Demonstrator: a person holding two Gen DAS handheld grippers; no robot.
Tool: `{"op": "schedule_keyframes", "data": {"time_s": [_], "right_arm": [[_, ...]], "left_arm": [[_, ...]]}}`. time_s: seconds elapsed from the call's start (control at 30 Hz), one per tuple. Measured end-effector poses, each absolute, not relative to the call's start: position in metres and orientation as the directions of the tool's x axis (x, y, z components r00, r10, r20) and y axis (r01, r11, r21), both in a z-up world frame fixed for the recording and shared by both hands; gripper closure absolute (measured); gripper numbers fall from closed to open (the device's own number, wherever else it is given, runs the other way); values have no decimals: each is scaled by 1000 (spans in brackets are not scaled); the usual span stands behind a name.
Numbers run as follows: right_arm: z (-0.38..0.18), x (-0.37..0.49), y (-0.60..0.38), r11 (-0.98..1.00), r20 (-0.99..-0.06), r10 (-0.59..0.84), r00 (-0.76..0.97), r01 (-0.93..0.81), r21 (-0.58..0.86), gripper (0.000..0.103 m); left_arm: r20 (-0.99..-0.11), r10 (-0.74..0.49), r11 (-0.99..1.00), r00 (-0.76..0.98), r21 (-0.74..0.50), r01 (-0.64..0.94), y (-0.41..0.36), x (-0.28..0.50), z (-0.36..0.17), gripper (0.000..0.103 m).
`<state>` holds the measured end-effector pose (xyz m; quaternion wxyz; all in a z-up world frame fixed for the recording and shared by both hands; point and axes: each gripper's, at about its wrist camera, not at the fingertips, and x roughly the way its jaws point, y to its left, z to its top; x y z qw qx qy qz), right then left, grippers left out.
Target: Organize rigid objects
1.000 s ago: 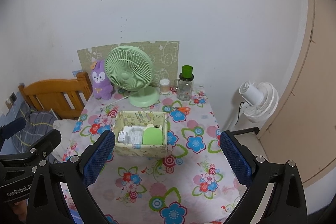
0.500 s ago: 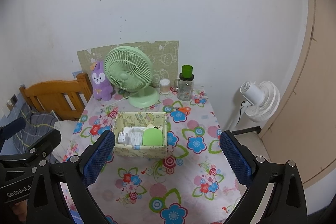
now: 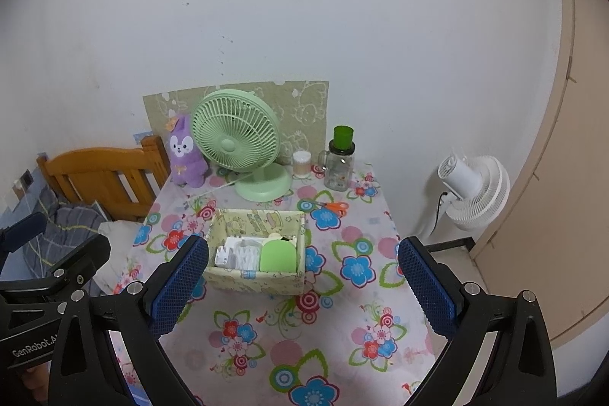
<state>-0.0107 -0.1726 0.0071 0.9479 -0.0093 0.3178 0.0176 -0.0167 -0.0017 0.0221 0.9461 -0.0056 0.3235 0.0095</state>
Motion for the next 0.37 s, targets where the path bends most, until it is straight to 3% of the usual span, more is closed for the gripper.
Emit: {"op": "schedule_keyframes", "data": {"time_s": [0.37], "right_arm": [[6, -2, -162, 999, -613, 31, 790, -37, 3, 2]], "left_arm": [[-625, 13, 1000, 781, -10, -25, 11, -9, 21, 0]]}}
